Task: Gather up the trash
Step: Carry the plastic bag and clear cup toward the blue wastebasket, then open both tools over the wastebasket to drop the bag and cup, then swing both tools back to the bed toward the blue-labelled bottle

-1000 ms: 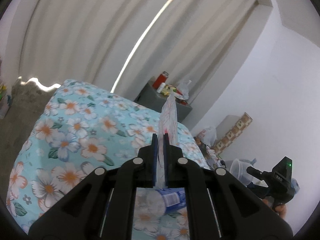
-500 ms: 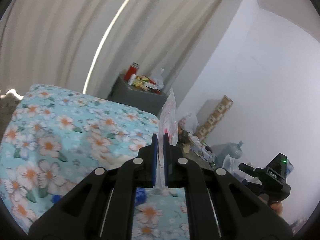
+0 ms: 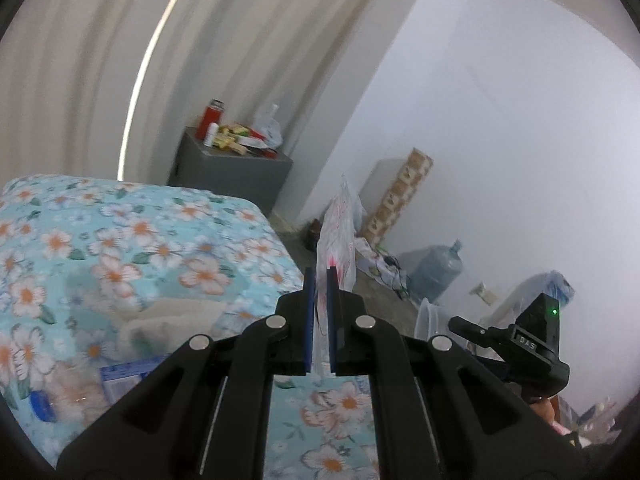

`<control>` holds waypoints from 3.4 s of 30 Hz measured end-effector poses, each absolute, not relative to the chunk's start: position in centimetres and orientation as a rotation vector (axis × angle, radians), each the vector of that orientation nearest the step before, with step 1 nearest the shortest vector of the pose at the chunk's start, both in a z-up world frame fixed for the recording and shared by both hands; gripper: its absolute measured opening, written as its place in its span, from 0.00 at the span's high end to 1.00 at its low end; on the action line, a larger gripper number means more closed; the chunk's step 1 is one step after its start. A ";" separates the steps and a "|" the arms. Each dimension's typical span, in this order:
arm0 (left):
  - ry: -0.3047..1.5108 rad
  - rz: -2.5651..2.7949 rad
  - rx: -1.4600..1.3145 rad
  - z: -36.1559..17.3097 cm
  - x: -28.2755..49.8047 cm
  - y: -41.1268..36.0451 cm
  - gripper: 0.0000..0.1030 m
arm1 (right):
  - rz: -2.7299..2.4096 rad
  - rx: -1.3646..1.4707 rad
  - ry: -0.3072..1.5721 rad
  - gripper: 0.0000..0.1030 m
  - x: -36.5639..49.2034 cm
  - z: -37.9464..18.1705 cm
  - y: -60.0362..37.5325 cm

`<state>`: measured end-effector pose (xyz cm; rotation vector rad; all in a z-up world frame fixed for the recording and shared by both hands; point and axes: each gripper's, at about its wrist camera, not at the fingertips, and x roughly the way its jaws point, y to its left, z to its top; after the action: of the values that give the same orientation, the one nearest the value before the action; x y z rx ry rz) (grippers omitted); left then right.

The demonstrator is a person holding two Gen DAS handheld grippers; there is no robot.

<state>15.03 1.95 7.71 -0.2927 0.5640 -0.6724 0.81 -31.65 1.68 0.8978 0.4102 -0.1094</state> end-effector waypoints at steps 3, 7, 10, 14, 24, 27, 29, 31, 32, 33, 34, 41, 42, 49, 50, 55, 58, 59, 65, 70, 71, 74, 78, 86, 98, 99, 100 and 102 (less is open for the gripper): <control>0.584 -0.703 -0.247 7.7 15.6 -0.8 0.96 | -0.132 0.917 0.403 0.38 0.1 1.0 -32.9; 0.611 -0.751 -0.192 7.4 16.5 -4.8 0.96 | -0.169 0.951 0.389 0.38 -1.2 -0.2 -34.9; 0.638 -0.784 -0.144 7.1 17.0 -8.2 0.96 | -0.196 0.978 0.377 0.38 -2.2 -1.1 -36.5; 0.684 -0.833 -0.089 6.4 17.9 -12.7 0.96 | -0.235 1.014 0.365 0.38 -3.4 -2.5 -38.5; 0.894 -0.951 0.096 2.1 19.9 -26.5 0.96 | -0.349 1.139 0.351 0.38 -6.2 -7.5 -43.9; 0.963 -0.979 0.143 0.2 20.5 -30.3 0.96 | -0.393 1.178 0.354 0.38 -7.1 -9.5 -45.7; 1.005 -0.989 0.186 -1.3 21.1 -32.8 0.96 | -0.434 1.207 0.347 0.38 -8.2 -10.8 -47.0; 1.066 -0.997 0.219 -3.3 21.7 -35.5 0.96 | -0.487 1.237 0.342 0.38 -9.5 -12.2 -48.5; 1.095 -0.996 0.231 -4.2 22.0 -36.6 0.96 | -0.506 1.243 0.342 0.38 -9.9 -12.7 -49.0; 1.130 -0.991 0.245 -5.5 22.4 -38.0 0.96 | -0.529 1.250 0.343 0.38 -10.4 -13.3 -49.6; 1.159 -0.993 0.262 -6.6 22.7 -39.2 0.96 | -0.562 1.264 0.347 0.38 -11.0 -14.2 -50.5; 1.315 -0.930 0.376 -15.2 25.0 -46.2 0.96 | -0.640 1.324 0.415 0.38 -11.2 -19.1 -54.6; 1.330 -0.912 0.389 -16.4 25.4 -47.0 0.96 | -0.642 1.328 0.428 0.38 -10.8 -19.7 -55.1; 1.378 -0.818 0.449 -22.9 28.8 -52.0 0.84 | -0.641 1.329 0.527 0.37 -5.8 -23.9 -60.0; 1.390 -0.815 0.441 -23.3 29.1 -52.3 0.75 | -0.652 1.322 0.526 0.36 -5.4 -24.3 -60.7; 1.367 -0.764 0.377 -23.8 30.7 -52.4 0.41 | -0.736 1.362 0.600 0.29 -4.6 -27.7 -63.5; 1.338 -0.798 0.363 -22.5 30.4 -52.0 0.39 | -0.732 1.394 0.524 0.28 -6.2 -27.5 -63.0; 1.325 -0.807 0.370 -21.9 30.2 -51.9 0.37 | -0.734 1.400 0.505 0.27 -6.5 -27.3 -62.8; 1.257 -0.886 0.357 -16.3 28.6 -49.4 0.30 | -0.742 1.392 0.413 0.27 -8.6 -24.6 -60.2; 1.138 -0.978 0.314 -9.1 26.9 -44.2 0.24 | -0.713 1.306 0.367 0.27 -8.5 -19.5 -56.7; 1.101 -0.988 0.316 -7.8 26.6 -43.0 0.24 | -0.700 1.286 0.355 0.26 -8.3 -18.1 -55.7; 0.968 -0.980 0.298 -3.4 25.5 -37.8 0.22 | -0.651 1.209 0.337 0.22 -7.5 -14.1 -53.1; 0.901 -0.945 0.235 0.3 24.1 -31.3 0.20 | -0.572 1.103 0.338 0.21 -6.2 -9.6 -49.3; 0.753 -0.800 0.196 4.7 19.9 -15.8 0.19 | -0.373 0.997 0.359 0.21 -3.3 -4.6 -42.3; 0.685 -0.371 -0.095 5.3 15.6 7.3 0.16 | -0.074 0.907 0.509 0.21 3.3 -2.2 -31.7; 0.676 -0.333 -0.121 5.2 15.2 9.2 0.15 | -0.050 0.903 0.523 0.21 3.9 -2.0 -30.8; 0.670 -0.298 -0.146 5.1 14.9 10.9 0.15 | -0.020 0.901 0.539 0.21 4.5 -2.0 -29.9; 0.669 -0.245 -0.193 4.4 14.5 13.6 0.15 | 0.038 0.896 0.574 0.21 5.7 -2.1 -27.9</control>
<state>14.54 13.59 4.36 -0.1933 0.6695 -0.2453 5.73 -27.86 -2.15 0.8961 0.5744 0.0381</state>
